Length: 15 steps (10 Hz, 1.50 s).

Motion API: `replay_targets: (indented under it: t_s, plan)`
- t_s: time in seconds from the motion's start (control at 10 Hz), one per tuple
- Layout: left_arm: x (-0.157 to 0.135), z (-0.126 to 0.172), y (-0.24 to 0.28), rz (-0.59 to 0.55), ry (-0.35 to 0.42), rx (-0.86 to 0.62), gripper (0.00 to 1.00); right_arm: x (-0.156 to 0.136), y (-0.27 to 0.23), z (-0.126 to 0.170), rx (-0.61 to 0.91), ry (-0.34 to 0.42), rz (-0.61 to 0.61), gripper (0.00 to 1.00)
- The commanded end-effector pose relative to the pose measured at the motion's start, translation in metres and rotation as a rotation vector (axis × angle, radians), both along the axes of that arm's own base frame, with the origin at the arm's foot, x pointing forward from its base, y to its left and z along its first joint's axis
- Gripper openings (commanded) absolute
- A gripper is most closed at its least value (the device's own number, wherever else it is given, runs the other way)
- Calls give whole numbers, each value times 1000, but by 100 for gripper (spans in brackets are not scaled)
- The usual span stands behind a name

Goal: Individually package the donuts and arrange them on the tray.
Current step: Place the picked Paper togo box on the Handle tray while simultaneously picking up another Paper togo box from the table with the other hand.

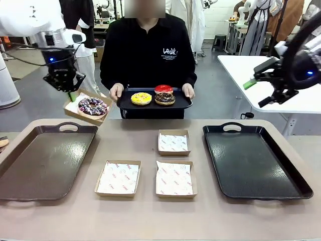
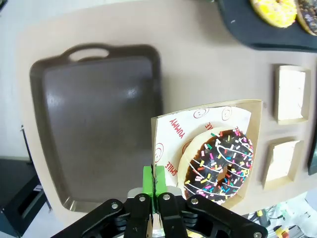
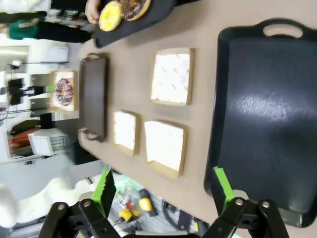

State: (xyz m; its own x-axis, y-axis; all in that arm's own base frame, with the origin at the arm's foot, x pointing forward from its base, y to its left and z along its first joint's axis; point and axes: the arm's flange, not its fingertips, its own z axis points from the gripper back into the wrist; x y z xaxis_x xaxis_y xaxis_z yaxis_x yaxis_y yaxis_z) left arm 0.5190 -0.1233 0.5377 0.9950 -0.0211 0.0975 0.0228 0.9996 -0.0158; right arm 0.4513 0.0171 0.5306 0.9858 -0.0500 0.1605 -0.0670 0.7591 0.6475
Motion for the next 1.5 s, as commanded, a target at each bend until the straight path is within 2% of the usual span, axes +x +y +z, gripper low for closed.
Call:
replay_targets:
  t_s: [0.0,0.2,0.4,0.6,0.7,1.4]
  plan:
    - [-11,-11,22,12,0,1,1,24,35,-18,-159,56,-19,100]
    - [-12,-25,46,47,14,-4,1,41,69,-44,-290,45,-58,100]
    - [-9,-35,62,86,30,7,1,41,89,-58,-316,56,-42,100]
    - [-7,-39,63,69,46,22,1,40,86,-62,-298,39,-20,100]
    - [-7,-36,62,102,54,6,1,40,86,-62,-298,39,-20,100]
    - [-7,-38,62,100,59,8,1,40,86,-62,-298,39,-20,100]
